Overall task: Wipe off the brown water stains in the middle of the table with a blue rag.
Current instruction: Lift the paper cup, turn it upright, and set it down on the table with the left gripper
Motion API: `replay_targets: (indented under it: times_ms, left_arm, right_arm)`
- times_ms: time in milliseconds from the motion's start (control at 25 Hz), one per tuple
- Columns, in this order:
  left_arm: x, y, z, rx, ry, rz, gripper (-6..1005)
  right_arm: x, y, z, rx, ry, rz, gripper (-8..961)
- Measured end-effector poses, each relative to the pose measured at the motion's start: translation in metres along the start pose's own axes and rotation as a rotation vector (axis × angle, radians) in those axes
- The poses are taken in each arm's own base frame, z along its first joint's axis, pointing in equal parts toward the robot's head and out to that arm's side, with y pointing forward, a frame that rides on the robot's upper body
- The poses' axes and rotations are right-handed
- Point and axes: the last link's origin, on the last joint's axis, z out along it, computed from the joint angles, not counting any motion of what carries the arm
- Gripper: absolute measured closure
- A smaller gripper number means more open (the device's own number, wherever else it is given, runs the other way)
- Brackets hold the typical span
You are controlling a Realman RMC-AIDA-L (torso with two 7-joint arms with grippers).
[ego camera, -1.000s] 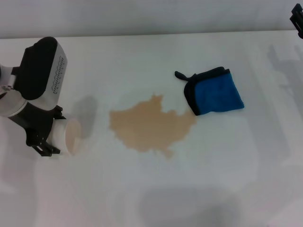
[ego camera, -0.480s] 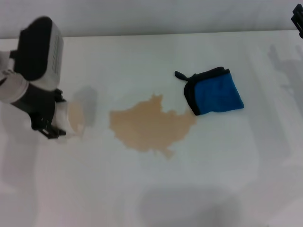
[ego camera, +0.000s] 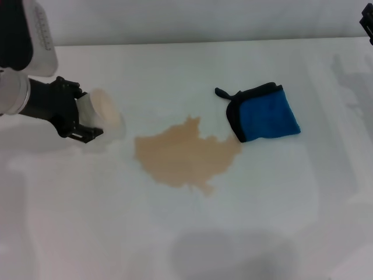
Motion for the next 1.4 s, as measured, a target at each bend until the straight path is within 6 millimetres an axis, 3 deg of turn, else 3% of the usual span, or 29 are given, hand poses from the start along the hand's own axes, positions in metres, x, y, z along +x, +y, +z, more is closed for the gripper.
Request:
replay_targets:
  times_ms: [400, 840, 1160, 1400]
  left_arm:
    - [-0.020, 0.011, 0.003, 0.153, 0.269, -0.243, 198]
    - [-0.051, 0.038, 0.021, 0.350, 0.561, -0.429, 197]
    - [-0.076, 0.050, 0.028, 0.563, 0.621, -0.557, 197]
    - [-0.077, 0.056, 0.039, 0.591, 0.611, -0.615, 196]
  right_arm:
    - [-0.002, 0.001, 0.003, -0.005, -0.005, -0.006, 95]
    - [-0.005, 0.001, 0.005, -0.007, -0.013, -0.009, 95]
    - [-0.007, -0.002, 0.005, 0.006, -0.021, -0.001, 96]
    - [-0.009, -0.001, 0.008, 0.008, -0.029, 0.003, 96]
